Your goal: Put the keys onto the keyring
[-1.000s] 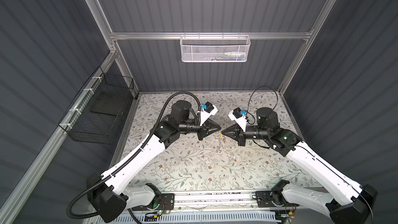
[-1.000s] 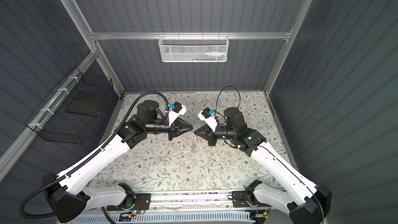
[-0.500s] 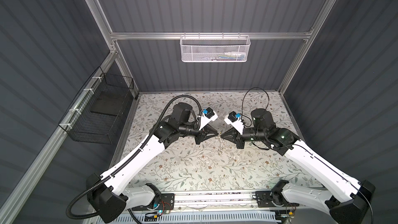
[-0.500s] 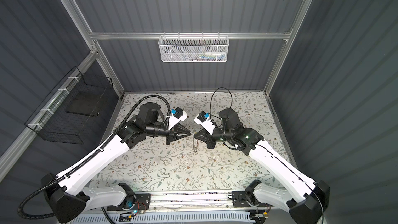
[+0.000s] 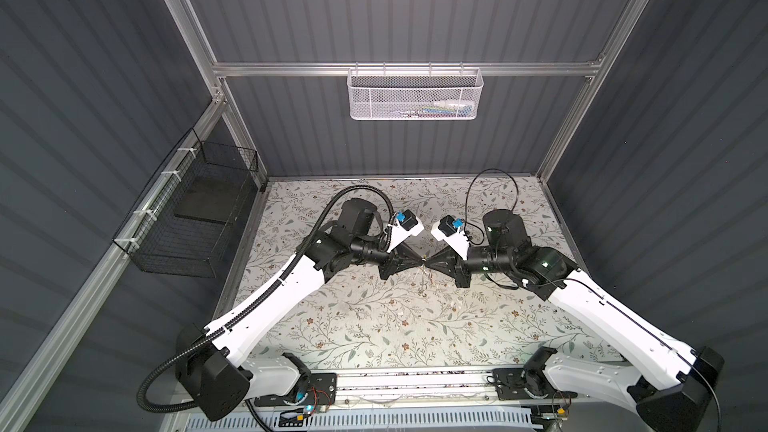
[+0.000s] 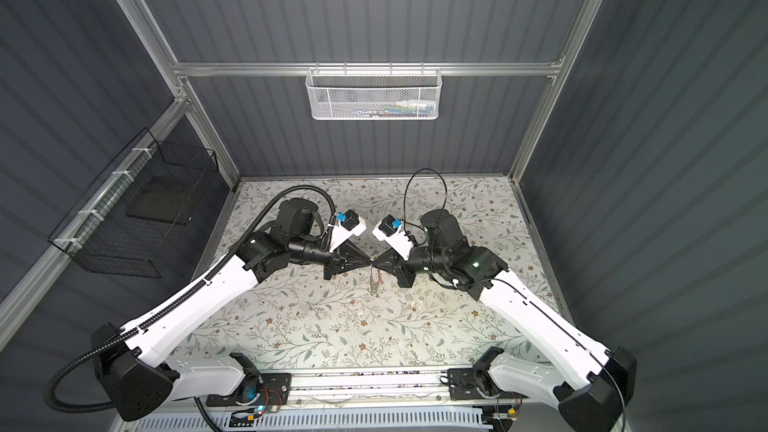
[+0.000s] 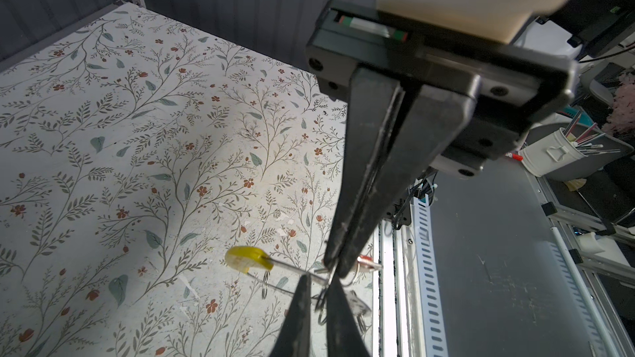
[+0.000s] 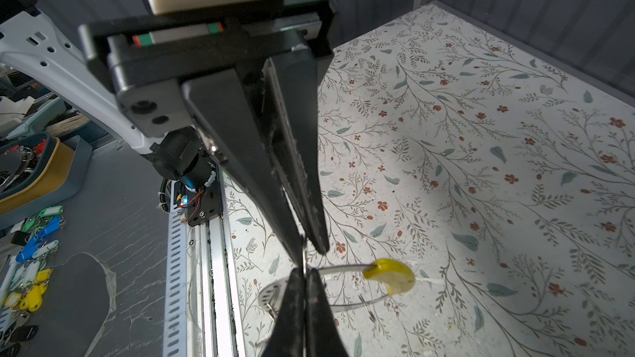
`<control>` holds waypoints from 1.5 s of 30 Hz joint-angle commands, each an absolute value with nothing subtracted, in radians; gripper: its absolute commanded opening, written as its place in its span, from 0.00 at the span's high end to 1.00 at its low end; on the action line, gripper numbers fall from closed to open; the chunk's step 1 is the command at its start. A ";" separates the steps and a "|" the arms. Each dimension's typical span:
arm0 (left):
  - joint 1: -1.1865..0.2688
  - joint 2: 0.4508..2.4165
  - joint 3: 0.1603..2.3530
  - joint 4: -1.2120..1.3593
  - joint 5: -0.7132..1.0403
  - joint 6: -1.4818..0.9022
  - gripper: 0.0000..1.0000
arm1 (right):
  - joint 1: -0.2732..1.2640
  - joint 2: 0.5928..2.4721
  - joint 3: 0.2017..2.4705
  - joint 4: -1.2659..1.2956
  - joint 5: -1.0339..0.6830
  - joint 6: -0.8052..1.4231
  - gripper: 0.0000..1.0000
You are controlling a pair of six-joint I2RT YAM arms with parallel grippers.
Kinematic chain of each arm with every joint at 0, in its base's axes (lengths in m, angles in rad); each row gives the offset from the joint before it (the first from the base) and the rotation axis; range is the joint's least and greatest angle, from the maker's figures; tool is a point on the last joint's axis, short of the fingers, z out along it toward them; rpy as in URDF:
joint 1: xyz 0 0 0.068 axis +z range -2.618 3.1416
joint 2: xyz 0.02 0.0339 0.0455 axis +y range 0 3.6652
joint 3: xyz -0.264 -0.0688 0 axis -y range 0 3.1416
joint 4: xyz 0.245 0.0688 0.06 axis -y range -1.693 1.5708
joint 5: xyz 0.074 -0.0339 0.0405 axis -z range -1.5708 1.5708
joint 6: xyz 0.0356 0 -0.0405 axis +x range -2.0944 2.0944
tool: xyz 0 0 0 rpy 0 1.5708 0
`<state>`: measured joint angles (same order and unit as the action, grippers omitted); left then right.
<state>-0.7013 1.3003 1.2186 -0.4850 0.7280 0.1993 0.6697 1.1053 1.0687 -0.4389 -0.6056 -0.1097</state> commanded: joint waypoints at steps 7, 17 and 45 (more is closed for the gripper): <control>-0.706 1.304 1.250 -0.481 0.779 0.196 1.00 | 0.684 1.106 1.100 -0.416 -0.628 -0.117 1.00; -0.704 1.188 1.100 -0.148 0.742 0.025 1.00 | 0.605 0.970 0.958 -0.182 -0.619 0.047 0.80; -0.706 1.187 0.903 0.562 0.727 -0.375 1.00 | 0.443 0.975 0.713 0.595 -0.908 0.665 0.76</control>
<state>-0.7017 1.1881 0.8970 0.5175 0.7113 -0.3561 0.4458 0.9764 0.7071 0.5293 -0.8841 0.6365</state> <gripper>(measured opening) 0.046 0.238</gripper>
